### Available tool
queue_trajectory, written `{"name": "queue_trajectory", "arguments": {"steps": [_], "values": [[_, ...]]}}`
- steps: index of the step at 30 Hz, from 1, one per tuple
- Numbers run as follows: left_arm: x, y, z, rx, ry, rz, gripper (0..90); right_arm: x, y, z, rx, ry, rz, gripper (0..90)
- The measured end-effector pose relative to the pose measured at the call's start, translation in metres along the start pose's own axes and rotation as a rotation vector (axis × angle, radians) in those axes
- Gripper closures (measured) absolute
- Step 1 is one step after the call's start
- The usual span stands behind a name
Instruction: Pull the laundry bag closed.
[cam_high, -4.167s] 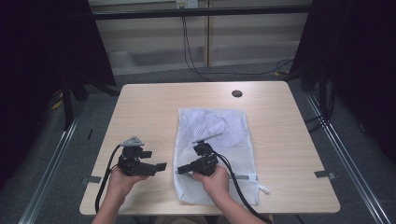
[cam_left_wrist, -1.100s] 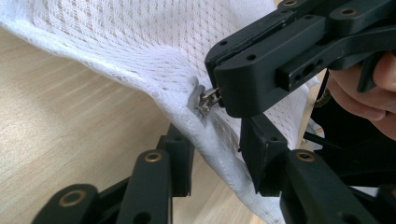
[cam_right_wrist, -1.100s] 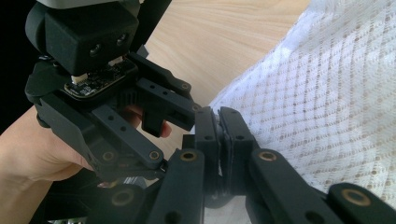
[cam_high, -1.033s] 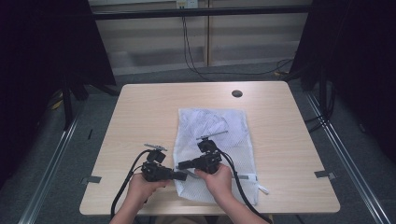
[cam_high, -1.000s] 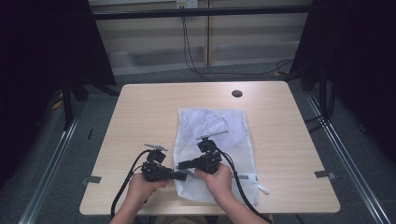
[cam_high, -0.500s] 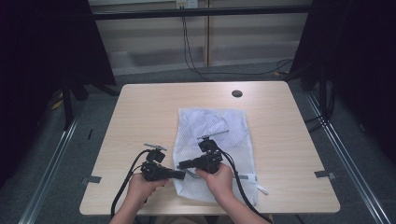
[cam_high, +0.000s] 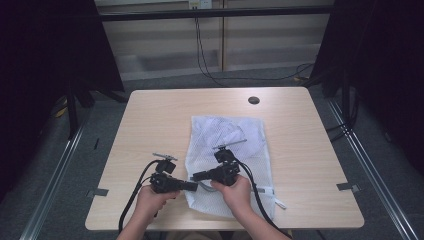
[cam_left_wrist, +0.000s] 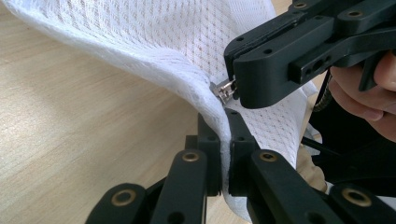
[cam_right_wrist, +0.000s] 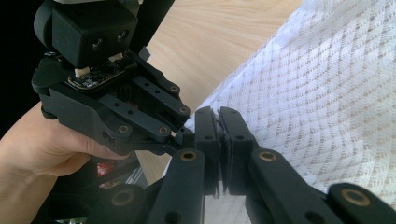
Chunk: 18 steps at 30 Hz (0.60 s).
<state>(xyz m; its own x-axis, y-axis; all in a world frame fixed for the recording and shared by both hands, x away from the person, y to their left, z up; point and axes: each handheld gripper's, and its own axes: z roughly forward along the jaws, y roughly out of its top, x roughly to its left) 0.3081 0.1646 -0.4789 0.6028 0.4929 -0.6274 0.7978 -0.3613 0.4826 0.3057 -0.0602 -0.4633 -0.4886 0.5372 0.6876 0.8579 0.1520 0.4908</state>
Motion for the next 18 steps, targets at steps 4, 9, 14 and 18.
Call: {"name": "queue_trajectory", "arguments": {"steps": [4,9,14,18], "values": [[-0.0002,0.0001,0.0,-0.001,-0.003,-0.003,87.7,-0.0013,-0.0009,-0.0007,-0.002,0.002,-0.003,86.9],[-0.0003,0.0,-0.0002,-0.005,-0.008,-0.01,87.8,-0.0036,-0.0015,-0.0026,-0.002,0.002,0.002,86.9],[-0.0004,0.0002,0.0002,-0.004,-0.01,-0.013,87.8,-0.0038,-0.0022,-0.004,0.002,-0.001,0.003,86.9],[-0.0005,0.0001,-0.0005,-0.009,-0.016,-0.018,87.8,-0.0038,-0.0023,-0.0052,0.005,-0.006,-0.004,86.9]]}}
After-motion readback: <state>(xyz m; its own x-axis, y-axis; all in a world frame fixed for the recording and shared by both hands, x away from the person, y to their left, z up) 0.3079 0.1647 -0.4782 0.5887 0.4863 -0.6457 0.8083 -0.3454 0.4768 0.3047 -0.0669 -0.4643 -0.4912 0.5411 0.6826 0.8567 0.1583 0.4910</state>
